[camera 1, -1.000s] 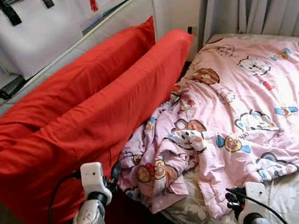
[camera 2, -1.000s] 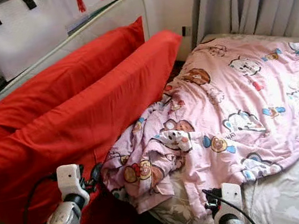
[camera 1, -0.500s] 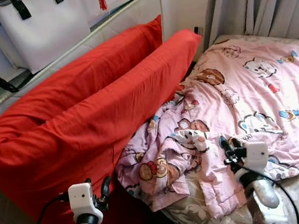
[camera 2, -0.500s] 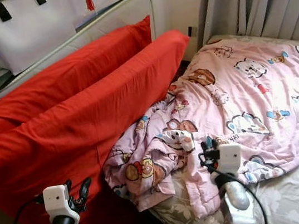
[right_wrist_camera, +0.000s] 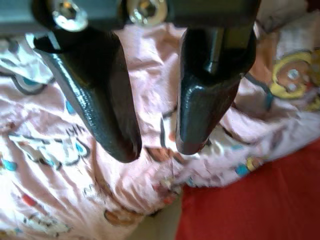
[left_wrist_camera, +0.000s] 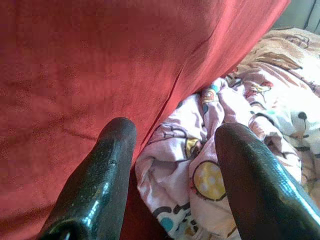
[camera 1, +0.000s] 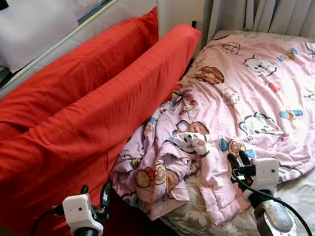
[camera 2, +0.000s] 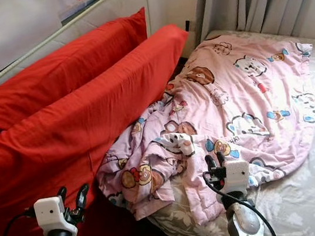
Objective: Clean up the room
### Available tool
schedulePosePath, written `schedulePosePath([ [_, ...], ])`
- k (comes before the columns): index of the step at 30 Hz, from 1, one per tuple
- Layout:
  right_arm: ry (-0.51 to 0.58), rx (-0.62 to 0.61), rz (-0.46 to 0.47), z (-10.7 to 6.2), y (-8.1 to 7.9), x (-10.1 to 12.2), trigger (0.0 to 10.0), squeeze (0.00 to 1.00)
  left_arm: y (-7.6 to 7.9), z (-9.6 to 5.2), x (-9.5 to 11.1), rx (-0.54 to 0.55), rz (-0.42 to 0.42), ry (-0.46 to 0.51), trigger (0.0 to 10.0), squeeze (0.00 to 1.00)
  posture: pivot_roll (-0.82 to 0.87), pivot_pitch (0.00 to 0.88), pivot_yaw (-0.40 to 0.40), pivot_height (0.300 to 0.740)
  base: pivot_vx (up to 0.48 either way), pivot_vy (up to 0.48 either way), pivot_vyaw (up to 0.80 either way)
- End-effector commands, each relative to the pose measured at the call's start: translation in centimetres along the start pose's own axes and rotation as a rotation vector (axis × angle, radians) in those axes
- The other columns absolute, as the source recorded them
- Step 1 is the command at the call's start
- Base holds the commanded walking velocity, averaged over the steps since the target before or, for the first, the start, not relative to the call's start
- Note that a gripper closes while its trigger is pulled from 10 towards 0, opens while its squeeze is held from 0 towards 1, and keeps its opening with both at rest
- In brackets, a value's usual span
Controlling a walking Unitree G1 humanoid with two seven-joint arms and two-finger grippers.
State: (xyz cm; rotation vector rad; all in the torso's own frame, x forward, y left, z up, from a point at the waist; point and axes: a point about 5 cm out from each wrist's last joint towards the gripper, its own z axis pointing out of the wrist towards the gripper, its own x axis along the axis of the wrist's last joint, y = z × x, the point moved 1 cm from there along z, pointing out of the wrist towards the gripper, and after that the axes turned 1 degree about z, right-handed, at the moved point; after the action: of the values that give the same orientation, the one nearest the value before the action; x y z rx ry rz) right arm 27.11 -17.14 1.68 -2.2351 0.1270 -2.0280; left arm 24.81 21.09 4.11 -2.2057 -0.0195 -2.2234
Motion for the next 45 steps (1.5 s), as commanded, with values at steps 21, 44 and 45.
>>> schedulePosePath([
  [21, -0.028, 0.001, -0.002, 0.0, -0.2, -0.4, 10.0, 0.0, -0.1, -0.2, -0.2, 0.007, -0.002, -0.02, 10.0, 0.0, 0.01, 0.123, -0.025, 0.735, 0.0, 0.0, 0.0],
  [44, 0.098, 0.023, -0.221, 1.0, 2.0, 3.8, 10.0, 0.0, 1.2, -0.6, 0.9, -0.035, 0.002, -0.045, 10.0, 0.0, 0.01, 0.145, -0.017, 0.73, 0.0, 0.0, 0.0],
  [45, 0.104, 0.024, -0.216, 1.1, 2.0, 4.0, 10.0, 0.0, 1.2, -0.6, 1.0, -0.036, 0.002, -0.047, 10.0, 0.0, 0.01, 0.145, -0.017, 0.73, 0.0, 0.0, 0.0],
])
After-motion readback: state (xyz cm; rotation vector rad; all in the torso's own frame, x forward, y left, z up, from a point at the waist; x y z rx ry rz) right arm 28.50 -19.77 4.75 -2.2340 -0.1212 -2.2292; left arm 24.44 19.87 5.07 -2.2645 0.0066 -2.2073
